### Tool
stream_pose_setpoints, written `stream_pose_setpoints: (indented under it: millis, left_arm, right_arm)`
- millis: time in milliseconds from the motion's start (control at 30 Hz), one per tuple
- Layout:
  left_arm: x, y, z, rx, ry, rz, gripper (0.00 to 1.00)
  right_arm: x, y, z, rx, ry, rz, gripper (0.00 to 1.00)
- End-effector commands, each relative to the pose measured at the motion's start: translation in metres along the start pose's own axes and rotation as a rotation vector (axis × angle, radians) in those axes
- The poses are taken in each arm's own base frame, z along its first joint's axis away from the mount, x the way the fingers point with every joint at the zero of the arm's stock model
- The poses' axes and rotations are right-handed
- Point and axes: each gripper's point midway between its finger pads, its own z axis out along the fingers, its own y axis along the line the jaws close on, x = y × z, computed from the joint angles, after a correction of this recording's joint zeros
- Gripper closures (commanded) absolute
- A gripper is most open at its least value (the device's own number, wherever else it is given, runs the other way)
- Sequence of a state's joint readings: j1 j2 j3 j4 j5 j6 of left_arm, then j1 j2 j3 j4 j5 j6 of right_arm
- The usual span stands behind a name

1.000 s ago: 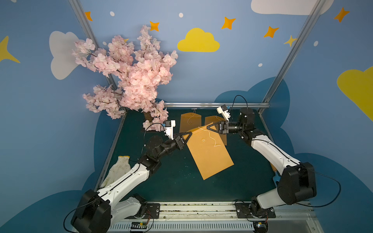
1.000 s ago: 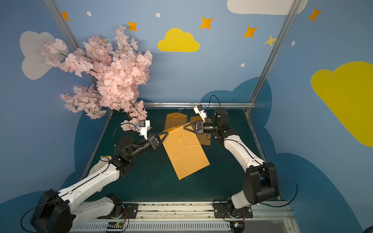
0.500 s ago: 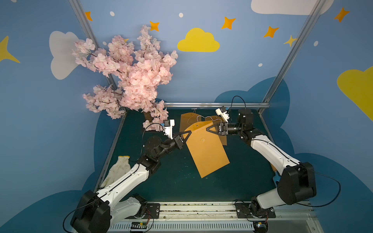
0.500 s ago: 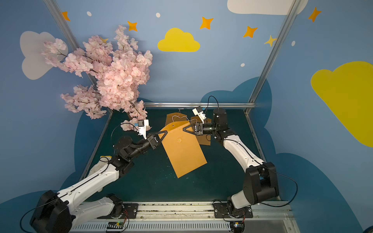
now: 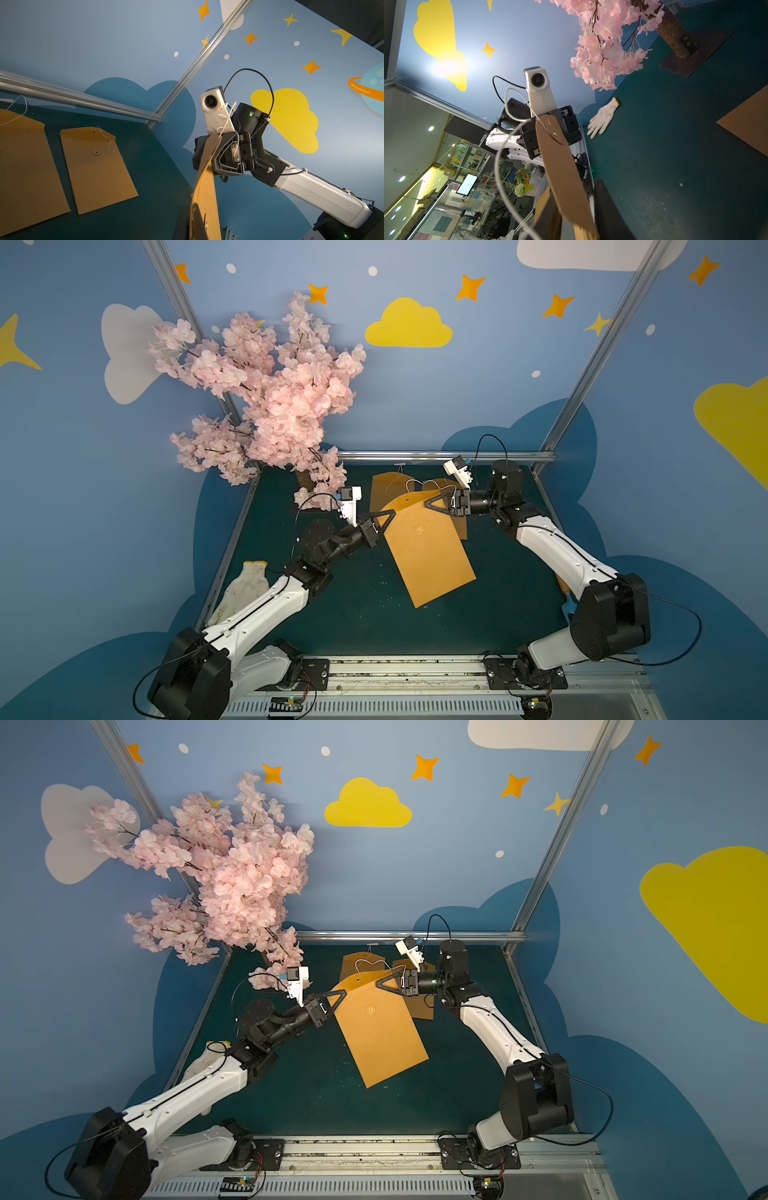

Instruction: Open the file bag

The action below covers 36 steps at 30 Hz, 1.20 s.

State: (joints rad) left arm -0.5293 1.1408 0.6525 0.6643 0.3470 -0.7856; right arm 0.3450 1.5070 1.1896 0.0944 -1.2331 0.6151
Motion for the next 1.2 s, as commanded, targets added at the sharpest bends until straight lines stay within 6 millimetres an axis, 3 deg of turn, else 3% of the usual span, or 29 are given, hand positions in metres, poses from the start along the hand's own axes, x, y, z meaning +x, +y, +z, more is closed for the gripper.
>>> stream_pose_setpoints:
  millis: [0, 367, 500, 733, 900, 1000, 1167]
  left_arm:
    - [0.006, 0.003, 0.002, 0.013, 0.022, 0.005, 0.98]
    - [0.016, 0.004, 0.001, 0.024, 0.053, 0.006, 0.98]
    - [0.019, 0.008, 0.000, 0.015, 0.059, 0.008, 0.98]
    - [0.018, 0.010, -0.003, 0.012, 0.027, 0.017, 0.97]
    - [0.005, 0.004, -0.003, 0.013, -0.007, 0.021, 0.97]
    - [-0.005, 0.000, -0.006, 0.014, -0.034, 0.026, 0.98]
    - [-0.020, -0.001, -0.012, 0.010, -0.073, 0.022, 0.97]
  right_arm:
    - [-0.007, 0.012, 0.002, -0.032, 0.007, -0.042, 0.74]
    - [-0.007, 0.009, 0.006, -0.042, 0.015, -0.026, 0.83]
    - [-0.004, 0.010, 0.008, -0.054, 0.024, -0.026, 1.00]
    - [0.000, 0.011, 0.010, -0.085, 0.041, -0.021, 1.00]
    - [0.002, 0.009, 0.008, -0.058, 0.042, -0.017, 0.72]
    - [0.006, 0.011, 0.004, -0.047, 0.052, -0.021, 0.66]
    - [0.018, 0.011, -0.001, -0.035, 0.075, -0.014, 0.65]
